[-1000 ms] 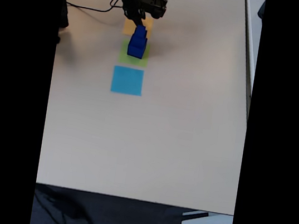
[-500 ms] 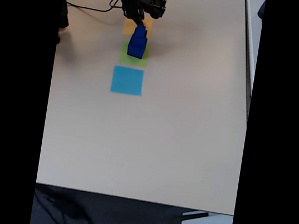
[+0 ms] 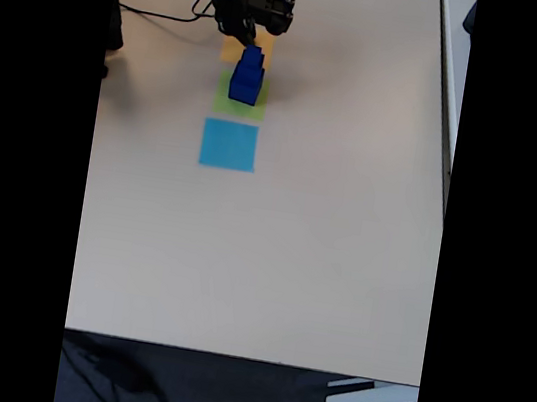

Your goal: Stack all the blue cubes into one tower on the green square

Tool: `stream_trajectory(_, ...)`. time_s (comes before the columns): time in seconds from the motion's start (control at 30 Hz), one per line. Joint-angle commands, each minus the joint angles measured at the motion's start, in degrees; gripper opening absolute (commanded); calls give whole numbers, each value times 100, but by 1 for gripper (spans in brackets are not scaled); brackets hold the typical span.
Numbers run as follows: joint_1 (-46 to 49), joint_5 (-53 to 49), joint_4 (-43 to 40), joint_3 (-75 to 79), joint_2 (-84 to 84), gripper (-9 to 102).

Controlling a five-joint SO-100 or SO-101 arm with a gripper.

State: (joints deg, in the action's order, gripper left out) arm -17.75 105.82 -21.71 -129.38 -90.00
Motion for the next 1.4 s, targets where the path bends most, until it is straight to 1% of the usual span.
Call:
stream_trajectory(0.0, 44, -62, 70, -26, -343, 0)
stream_trajectory(0.3, 123, -53, 26, 35, -483, 0)
stream_trajectory(0.47, 290, -167, -800, 694, -879, 0)
stream_trajectory(0.63, 466, -272, -1397, 1397, -1063, 0)
stream_trajectory(0.8, 527, -176, -2171, 2083, -1125, 0)
stream_trajectory(0.9, 738, -281, -2619, 2435, -1204, 0)
stream_trajectory(1.0, 1143, -448, -3085, 2725, -1327, 0)
stream_trajectory(1.1, 1573, -932, -3138, 2874, -1477, 0)
stream_trajectory(1.2, 1793, -1222, -3190, 3023, -1521, 0)
stream_trajectory(1.37, 1828, -1301, -3366, 3208, -1529, 0)
